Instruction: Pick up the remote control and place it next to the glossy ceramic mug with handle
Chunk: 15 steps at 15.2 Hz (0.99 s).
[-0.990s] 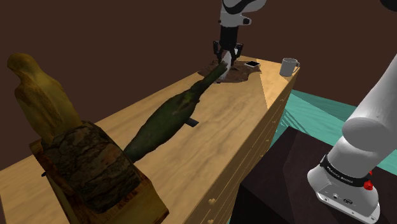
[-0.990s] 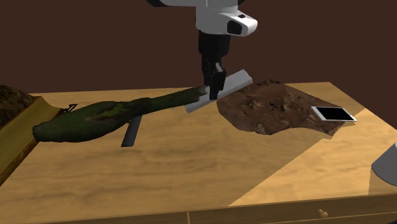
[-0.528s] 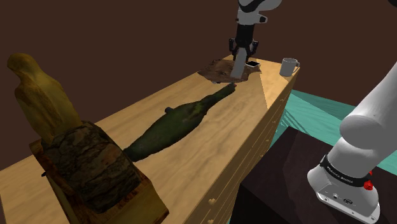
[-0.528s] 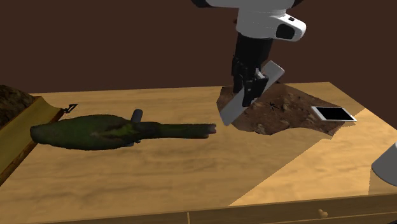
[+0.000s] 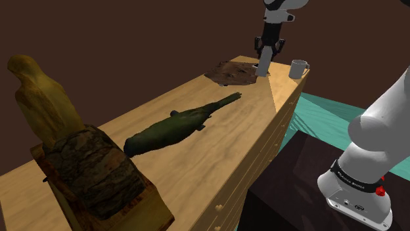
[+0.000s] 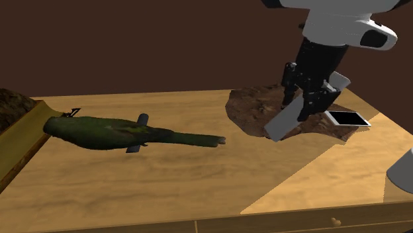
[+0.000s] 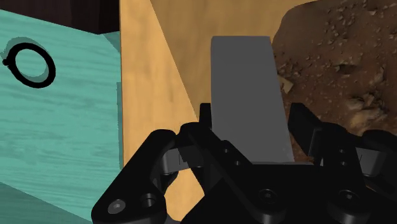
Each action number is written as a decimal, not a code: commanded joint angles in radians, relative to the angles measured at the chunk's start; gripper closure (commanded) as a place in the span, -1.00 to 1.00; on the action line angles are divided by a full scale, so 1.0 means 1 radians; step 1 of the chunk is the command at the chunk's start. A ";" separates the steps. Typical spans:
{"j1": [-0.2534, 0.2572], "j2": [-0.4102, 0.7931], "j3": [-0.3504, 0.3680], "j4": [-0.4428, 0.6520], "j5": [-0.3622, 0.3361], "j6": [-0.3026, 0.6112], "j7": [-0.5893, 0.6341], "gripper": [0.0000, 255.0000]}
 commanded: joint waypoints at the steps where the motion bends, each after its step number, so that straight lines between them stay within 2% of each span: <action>1: -0.024 0.010 -0.024 0.009 -0.001 0.000 -0.049 1.00; 12: -0.151 0.117 -0.142 0.145 0.005 -0.034 -0.295 1.00; 15: -0.151 0.120 -0.142 0.109 0.005 0.006 -0.296 1.00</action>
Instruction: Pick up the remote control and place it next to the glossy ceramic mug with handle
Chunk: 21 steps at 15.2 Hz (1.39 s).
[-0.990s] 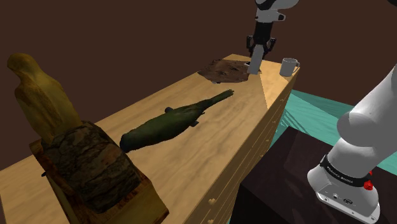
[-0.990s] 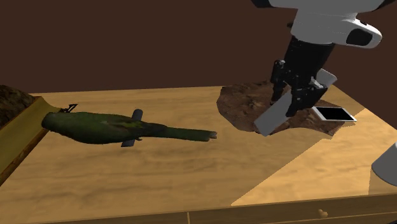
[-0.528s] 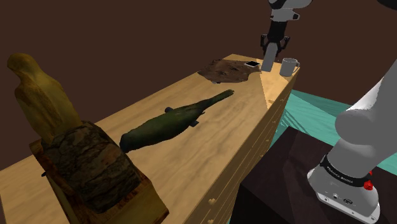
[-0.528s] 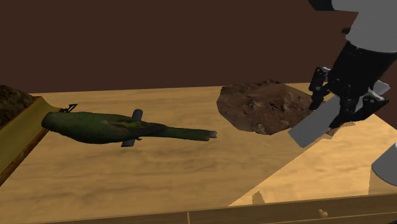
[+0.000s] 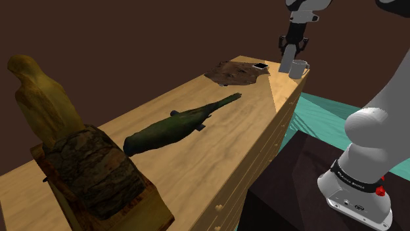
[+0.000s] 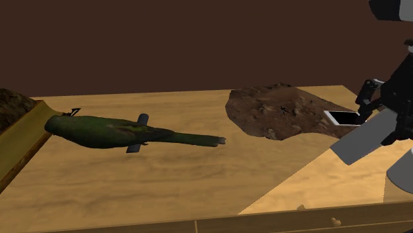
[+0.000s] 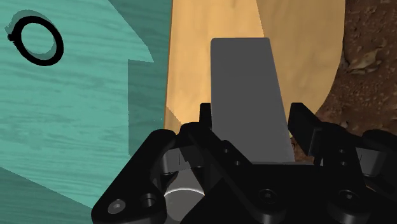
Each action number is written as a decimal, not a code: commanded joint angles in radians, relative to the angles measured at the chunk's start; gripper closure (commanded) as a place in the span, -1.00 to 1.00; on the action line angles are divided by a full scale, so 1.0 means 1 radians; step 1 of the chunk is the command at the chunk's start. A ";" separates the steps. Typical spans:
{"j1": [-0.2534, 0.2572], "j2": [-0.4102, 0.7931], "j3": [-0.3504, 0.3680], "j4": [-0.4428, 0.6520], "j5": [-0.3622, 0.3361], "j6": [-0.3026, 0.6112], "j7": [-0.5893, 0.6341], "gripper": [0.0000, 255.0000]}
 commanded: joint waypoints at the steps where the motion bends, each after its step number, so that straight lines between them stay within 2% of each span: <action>1: -0.002 0.003 -0.002 -0.022 0.001 0.025 -0.006 1.00; 21: -0.003 0.076 -0.001 -0.201 0.009 0.277 -0.014 1.00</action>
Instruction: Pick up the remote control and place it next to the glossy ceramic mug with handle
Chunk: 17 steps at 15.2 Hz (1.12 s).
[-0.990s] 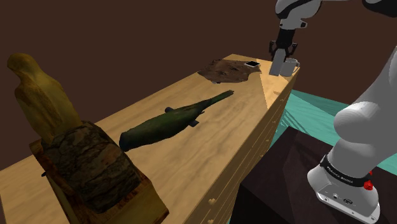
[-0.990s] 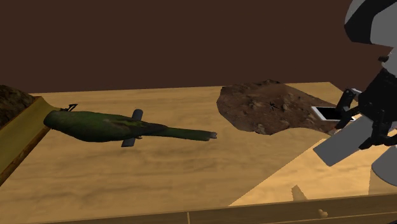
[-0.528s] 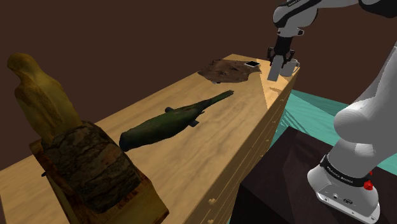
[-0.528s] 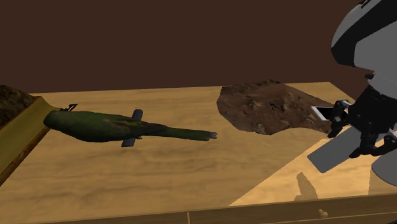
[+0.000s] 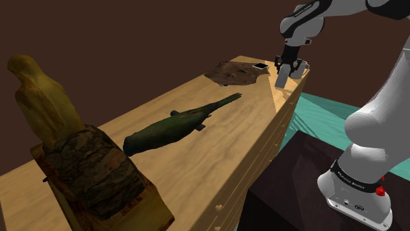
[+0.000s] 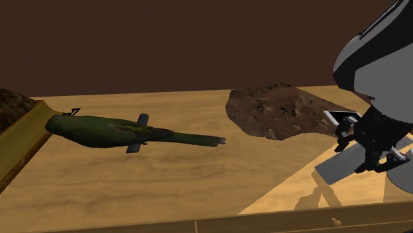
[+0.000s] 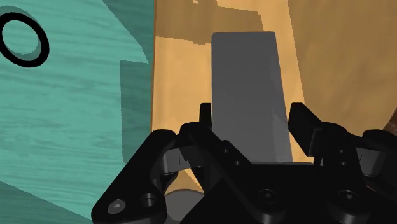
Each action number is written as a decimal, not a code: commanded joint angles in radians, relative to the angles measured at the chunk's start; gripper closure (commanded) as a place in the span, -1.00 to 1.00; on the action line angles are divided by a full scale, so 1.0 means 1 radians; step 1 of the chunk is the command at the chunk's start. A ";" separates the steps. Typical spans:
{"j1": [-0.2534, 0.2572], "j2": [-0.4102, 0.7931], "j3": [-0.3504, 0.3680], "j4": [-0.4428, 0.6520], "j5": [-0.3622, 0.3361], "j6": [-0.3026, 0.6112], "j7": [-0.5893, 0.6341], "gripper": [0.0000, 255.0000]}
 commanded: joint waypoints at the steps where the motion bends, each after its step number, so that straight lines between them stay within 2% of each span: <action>1: 0.001 0.016 0.001 -0.014 0.002 0.018 0.000 1.00; 7: 0.001 0.051 0.002 -0.047 0.006 0.085 -0.004 1.00; 15: 0.001 0.051 0.002 -0.047 0.006 0.085 -0.004 1.00; 16: 0.001 0.051 0.002 -0.047 0.006 0.085 -0.004 -1.00; 17: 0.001 0.052 0.002 -0.046 0.006 0.086 -0.003 -1.00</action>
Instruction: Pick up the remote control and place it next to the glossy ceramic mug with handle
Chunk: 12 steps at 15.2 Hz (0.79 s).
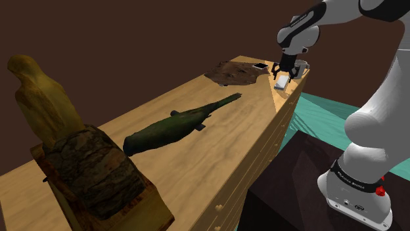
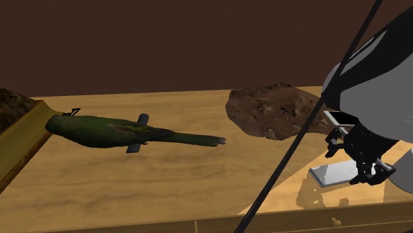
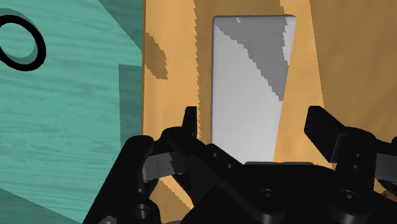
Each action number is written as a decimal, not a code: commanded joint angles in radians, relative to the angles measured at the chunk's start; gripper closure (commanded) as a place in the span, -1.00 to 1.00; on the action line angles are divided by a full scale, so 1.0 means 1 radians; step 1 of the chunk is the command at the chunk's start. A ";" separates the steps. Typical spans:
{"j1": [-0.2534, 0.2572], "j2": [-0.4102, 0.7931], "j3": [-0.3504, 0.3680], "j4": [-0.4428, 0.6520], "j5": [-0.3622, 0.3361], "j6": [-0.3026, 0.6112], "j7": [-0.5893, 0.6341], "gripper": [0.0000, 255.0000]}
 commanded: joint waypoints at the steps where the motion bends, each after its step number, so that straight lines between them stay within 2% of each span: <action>1: 0.000 0.001 0.000 0.000 0.000 0.000 0.000 -1.00; 4: 0.000 -0.001 0.000 -0.001 0.000 -0.001 0.000 -1.00; 8: 0.000 -0.055 -0.002 0.059 -0.006 -0.116 0.004 -1.00; 12: 0.000 -0.055 -0.002 0.059 -0.006 -0.116 0.004 -1.00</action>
